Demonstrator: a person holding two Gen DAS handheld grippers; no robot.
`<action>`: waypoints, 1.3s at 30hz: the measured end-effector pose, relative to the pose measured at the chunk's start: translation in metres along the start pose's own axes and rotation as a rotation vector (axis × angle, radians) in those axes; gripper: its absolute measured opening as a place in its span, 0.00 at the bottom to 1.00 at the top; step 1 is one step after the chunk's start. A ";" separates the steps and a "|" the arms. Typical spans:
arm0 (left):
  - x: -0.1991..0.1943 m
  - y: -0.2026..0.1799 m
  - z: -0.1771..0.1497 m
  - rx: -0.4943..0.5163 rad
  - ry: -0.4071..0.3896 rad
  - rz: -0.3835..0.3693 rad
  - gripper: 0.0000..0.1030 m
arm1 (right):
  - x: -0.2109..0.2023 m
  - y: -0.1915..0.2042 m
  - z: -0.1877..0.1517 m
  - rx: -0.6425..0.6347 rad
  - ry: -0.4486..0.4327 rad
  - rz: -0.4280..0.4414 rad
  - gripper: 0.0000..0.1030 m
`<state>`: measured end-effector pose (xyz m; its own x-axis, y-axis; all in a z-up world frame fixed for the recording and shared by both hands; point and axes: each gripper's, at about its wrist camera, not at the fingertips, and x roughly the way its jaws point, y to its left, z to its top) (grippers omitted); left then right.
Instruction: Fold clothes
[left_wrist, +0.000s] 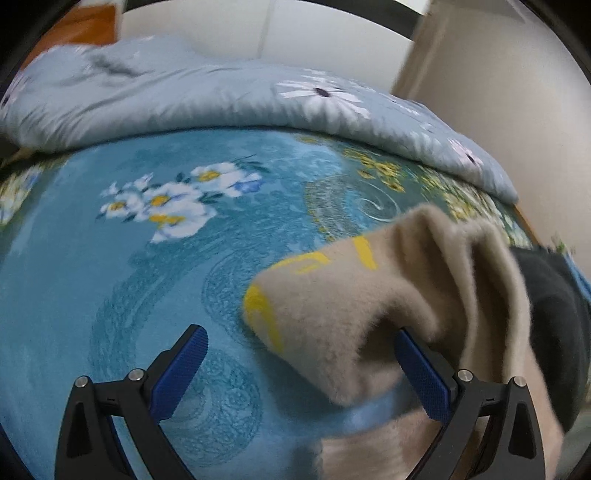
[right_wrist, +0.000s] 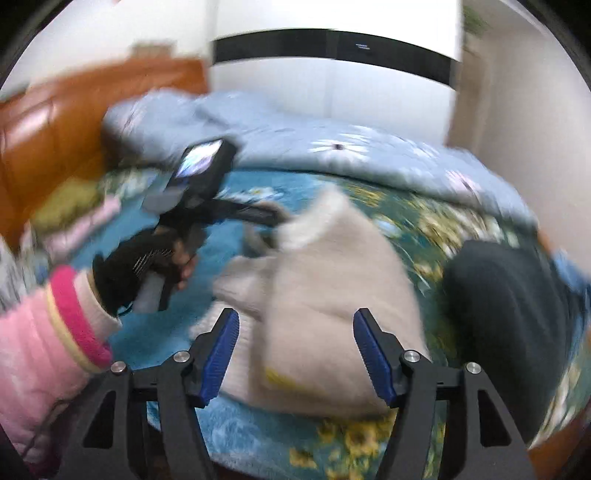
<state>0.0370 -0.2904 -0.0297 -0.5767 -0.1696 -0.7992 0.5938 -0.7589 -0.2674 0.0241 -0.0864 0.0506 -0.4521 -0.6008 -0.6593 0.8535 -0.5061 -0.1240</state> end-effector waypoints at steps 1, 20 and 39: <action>0.001 0.003 0.000 -0.024 -0.003 0.001 0.97 | 0.012 0.014 0.004 -0.049 0.015 -0.019 0.64; -0.015 0.050 -0.002 -0.201 -0.131 -0.060 0.38 | -0.035 -0.033 -0.055 0.206 0.077 -0.265 0.45; -0.107 0.194 -0.031 -0.505 -0.324 -0.023 0.12 | -0.060 -0.034 -0.095 0.222 0.123 -0.310 0.14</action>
<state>0.2318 -0.3997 -0.0127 -0.6869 -0.3999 -0.6068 0.7268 -0.3852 -0.5687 0.0470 0.0258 0.0240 -0.6338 -0.3267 -0.7011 0.5984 -0.7814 -0.1769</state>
